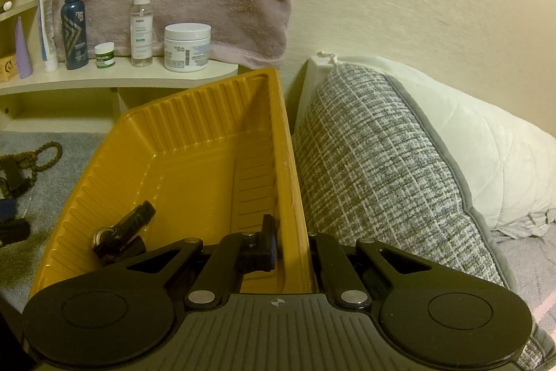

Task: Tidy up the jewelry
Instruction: 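Drop the brown beaded bracelet into the orange tray with the left gripper, then move the open left gripper back toward the wooden bead necklaces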

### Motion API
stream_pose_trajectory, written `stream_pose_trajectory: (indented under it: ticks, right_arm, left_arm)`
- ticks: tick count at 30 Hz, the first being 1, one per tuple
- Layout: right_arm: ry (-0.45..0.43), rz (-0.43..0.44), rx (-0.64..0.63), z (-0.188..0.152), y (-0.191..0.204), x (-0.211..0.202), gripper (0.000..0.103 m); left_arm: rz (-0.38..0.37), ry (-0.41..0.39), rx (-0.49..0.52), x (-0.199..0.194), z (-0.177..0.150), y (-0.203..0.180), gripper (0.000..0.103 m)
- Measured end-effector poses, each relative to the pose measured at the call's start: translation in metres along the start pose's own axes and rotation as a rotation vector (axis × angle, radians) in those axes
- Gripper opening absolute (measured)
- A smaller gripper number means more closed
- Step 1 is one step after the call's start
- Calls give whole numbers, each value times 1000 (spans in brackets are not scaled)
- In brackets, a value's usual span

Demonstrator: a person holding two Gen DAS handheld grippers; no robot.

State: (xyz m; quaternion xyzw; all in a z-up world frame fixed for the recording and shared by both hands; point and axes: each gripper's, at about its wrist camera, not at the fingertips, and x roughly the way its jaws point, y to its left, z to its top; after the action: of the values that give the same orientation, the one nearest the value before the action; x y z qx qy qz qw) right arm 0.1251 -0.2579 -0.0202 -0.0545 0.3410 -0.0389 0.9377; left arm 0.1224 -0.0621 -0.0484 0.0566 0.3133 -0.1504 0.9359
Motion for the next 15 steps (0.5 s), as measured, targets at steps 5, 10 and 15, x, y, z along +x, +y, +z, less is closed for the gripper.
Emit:
stream_pose_trajectory:
  ticks: [5, 10, 15]
  right_arm:
    - [1, -1, -3, 0, 0, 0, 4]
    - [8, -3, -2, 0, 0, 1, 4]
    - [7, -5, -3, 0, 1, 1, 4]
  left_arm:
    - [90, 49, -3, 3, -17, 20, 26]
    - [122, 64, -1, 4, -25, 32, 26]
    - [103, 72, 17, 11, -25, 28, 20]
